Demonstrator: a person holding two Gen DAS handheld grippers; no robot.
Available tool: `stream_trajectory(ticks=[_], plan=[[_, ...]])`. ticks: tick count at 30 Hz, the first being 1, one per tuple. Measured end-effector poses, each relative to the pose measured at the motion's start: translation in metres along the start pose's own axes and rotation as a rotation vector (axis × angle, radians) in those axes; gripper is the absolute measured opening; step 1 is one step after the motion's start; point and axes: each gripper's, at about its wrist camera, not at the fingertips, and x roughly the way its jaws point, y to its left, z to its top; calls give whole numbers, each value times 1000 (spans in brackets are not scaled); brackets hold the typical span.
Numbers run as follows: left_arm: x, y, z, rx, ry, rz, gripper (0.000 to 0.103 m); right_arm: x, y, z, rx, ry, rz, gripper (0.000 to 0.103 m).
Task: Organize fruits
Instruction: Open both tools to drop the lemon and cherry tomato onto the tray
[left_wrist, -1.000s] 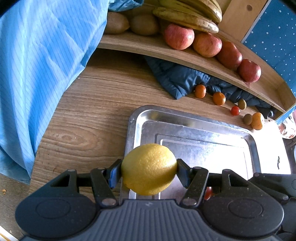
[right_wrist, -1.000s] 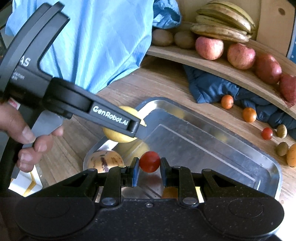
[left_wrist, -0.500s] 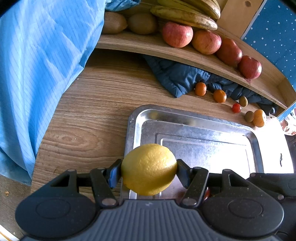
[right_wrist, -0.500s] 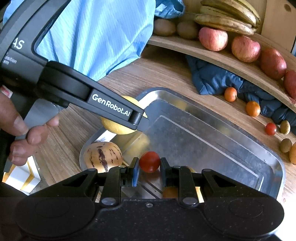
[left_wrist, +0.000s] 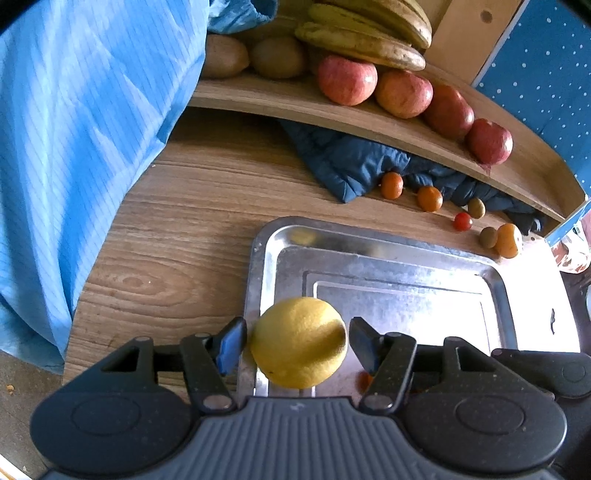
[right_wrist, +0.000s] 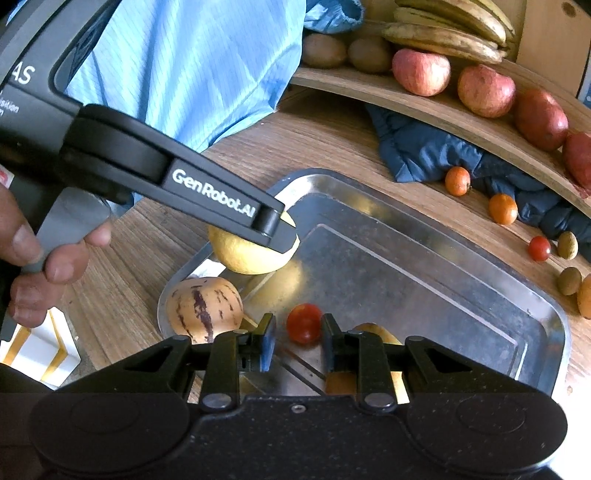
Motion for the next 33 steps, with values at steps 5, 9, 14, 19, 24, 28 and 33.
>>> stream_trajectory(ticks=[5,9,14,19,24,28,33], plan=[[-8,0,-2,-4,-16,-1,74,-7,2,-2,12,-20,-3,41],[-17,1,-6,-6,-30,8,83,-15,5,-3,13,-42,-2,48],[-28,0,-13,0,-31,27,88,-30,7,-7,24,-80,-2,58],[-40,-4,-23,15,-31,46,95,-46,6,-14,44,-112,-7,68],[-51,-8,-34,41,-26,70,99,-60,3,-24,76,-135,-15,77],[-59,-10,-45,51,-7,88,100,-68,1,-32,98,-140,-21,84],[-64,-14,-57,64,24,114,102,-76,-3,-46,133,-133,-16,92]])
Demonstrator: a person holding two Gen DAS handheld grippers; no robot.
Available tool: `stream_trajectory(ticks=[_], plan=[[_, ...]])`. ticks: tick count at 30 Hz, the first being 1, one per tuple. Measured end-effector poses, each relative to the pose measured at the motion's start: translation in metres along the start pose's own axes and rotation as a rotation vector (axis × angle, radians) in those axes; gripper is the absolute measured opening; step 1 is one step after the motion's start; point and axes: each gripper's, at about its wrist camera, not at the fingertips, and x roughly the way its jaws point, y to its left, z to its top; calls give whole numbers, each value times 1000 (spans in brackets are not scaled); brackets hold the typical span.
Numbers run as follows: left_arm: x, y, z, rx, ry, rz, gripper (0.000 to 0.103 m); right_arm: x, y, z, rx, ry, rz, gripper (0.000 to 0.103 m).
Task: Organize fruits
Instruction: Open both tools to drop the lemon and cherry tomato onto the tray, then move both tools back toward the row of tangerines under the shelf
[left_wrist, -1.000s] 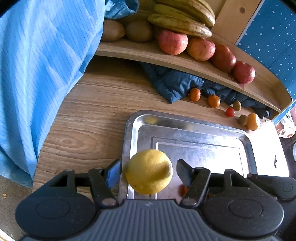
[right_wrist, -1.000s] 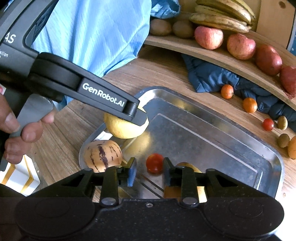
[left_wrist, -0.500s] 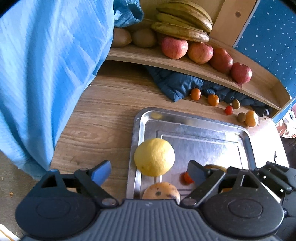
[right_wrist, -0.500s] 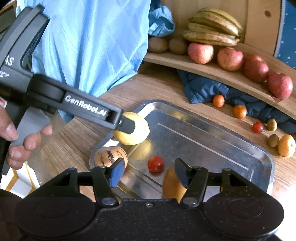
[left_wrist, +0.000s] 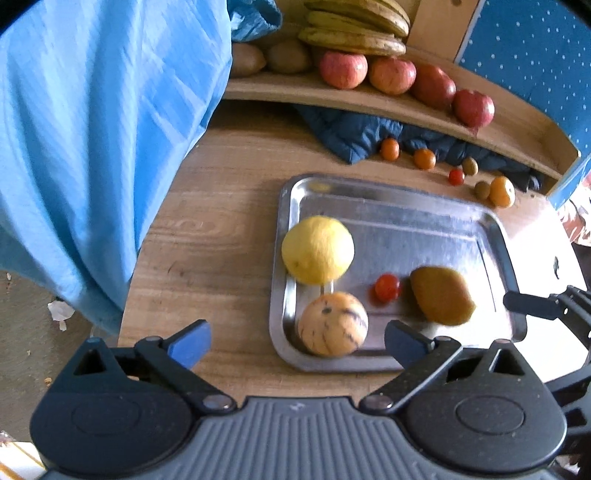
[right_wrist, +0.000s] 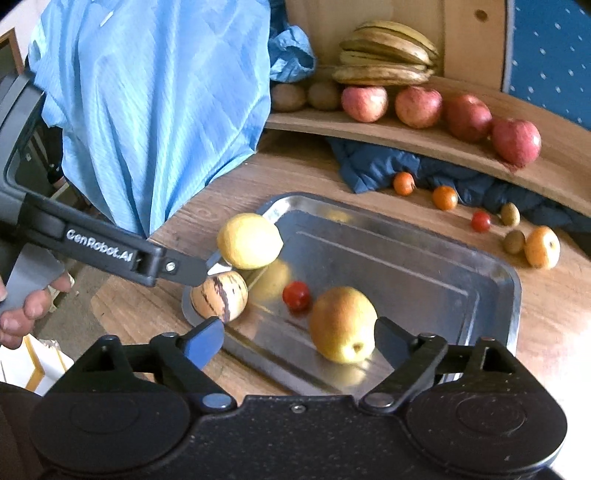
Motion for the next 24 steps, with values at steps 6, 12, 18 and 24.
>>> stream_trajectory(ticks=[6,12,18,24], plan=[[-3,-6,-13,15,42,21,102,-11,-6,-13,17,14,-22,97],[-1,-21,-17,45,68,30,102,-20,-14,-25,38,31,-53,98],[-2,-38,-9,89,65,25,102,-28,-28,-37,77,42,-111,100],[1,-55,11,149,52,19,102,-36,-47,-37,130,26,-165,102]])
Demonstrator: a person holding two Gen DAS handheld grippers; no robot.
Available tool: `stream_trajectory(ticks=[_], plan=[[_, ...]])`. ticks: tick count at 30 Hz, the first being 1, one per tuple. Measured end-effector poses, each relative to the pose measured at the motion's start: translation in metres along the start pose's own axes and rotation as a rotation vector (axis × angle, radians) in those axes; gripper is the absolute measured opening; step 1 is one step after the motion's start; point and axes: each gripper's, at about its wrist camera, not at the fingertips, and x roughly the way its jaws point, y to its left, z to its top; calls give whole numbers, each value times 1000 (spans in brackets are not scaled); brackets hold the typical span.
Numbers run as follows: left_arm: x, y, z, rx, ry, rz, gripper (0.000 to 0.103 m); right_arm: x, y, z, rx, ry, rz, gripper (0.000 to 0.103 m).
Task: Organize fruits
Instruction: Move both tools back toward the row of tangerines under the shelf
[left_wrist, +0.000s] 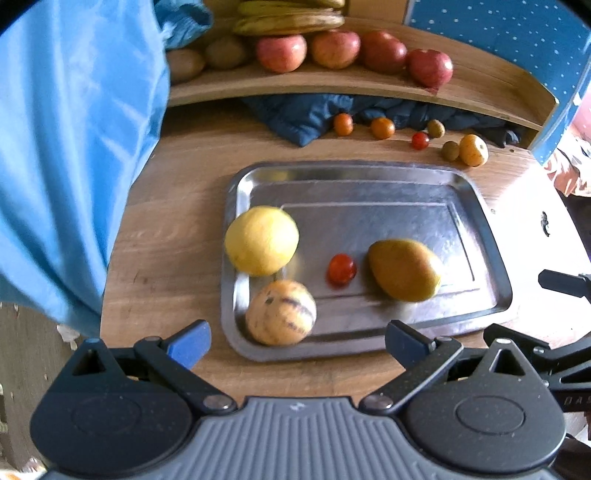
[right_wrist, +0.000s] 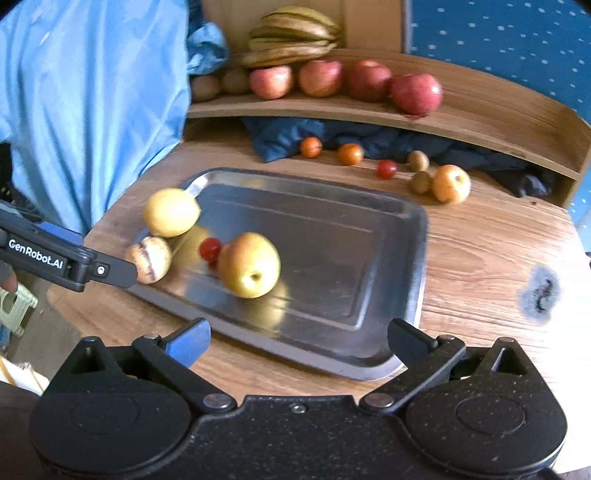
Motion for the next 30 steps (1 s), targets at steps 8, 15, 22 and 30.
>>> stream_trajectory(ticks=[8,15,22,30], plan=[[5,-13,32,66,-21,0,102,2,-27,14,82,-41,-19,102],[12,-19,58,93,-39,14,102,8,-36,31,104,-89,-27,102],[20,-17,76,92,-42,9,102,21,-40,44,119,-94,-33,102],[34,-12,91,85,-26,-4,102,32,-39,52,127,-92,-44,102]])
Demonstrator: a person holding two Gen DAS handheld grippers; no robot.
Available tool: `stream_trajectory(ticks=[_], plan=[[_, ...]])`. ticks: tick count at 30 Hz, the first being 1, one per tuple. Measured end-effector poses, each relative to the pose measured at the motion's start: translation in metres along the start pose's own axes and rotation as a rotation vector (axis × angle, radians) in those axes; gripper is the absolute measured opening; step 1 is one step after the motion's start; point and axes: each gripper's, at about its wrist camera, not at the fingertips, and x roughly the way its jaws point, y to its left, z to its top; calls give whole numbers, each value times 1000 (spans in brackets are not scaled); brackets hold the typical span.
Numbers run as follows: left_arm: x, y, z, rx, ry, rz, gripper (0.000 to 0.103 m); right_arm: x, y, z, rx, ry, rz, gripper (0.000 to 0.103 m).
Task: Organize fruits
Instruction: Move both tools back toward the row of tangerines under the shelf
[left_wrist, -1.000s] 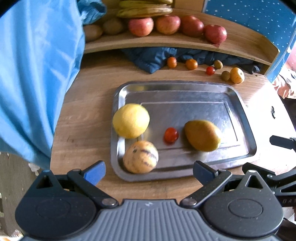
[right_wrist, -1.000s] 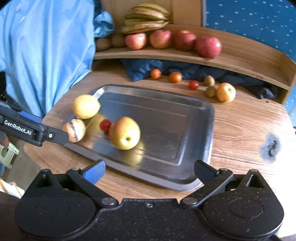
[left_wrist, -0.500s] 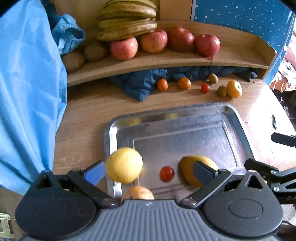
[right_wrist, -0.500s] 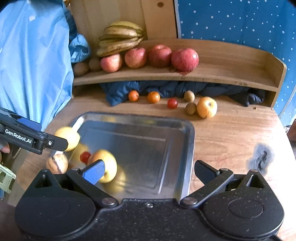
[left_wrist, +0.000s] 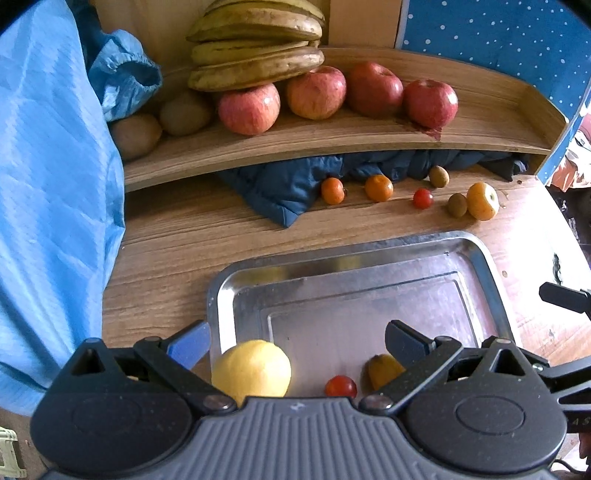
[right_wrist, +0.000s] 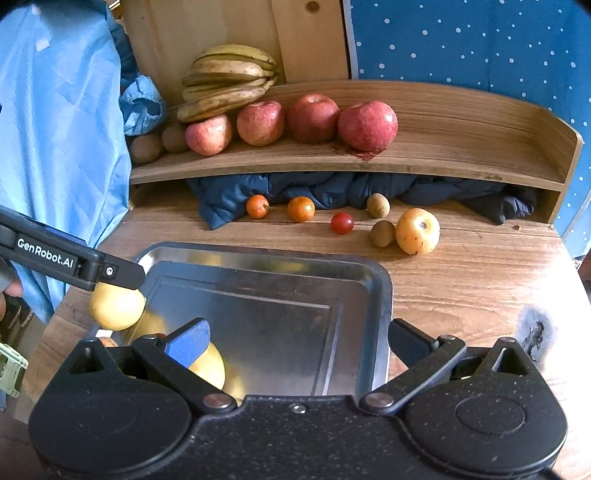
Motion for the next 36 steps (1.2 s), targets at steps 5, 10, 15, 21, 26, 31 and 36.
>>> stream_trajectory(ticks=[5,10,15,21,26,31,36], plan=[[10,1,11,7,8,-15,102,4,-3,3,14,1,-14,102],[19,-1,23,10,12,-30,102,8,-4,6,14,0,-26,102],[29,-3,34,12,15,-42,102,15,-5,11,1,8,-43,102],[43,-4,46,-3,15,-61,102,22,-9,19,1,15,-76,102],[57,-2,57,-30,24,-82,102,31,-9,26,-15,22,-102,102],[75,-1,67,-78,46,-111,102,42,-7,36,-35,16,-139,102],[89,-6,78,-103,51,-136,102,57,-5,47,-61,26,-158,102]])
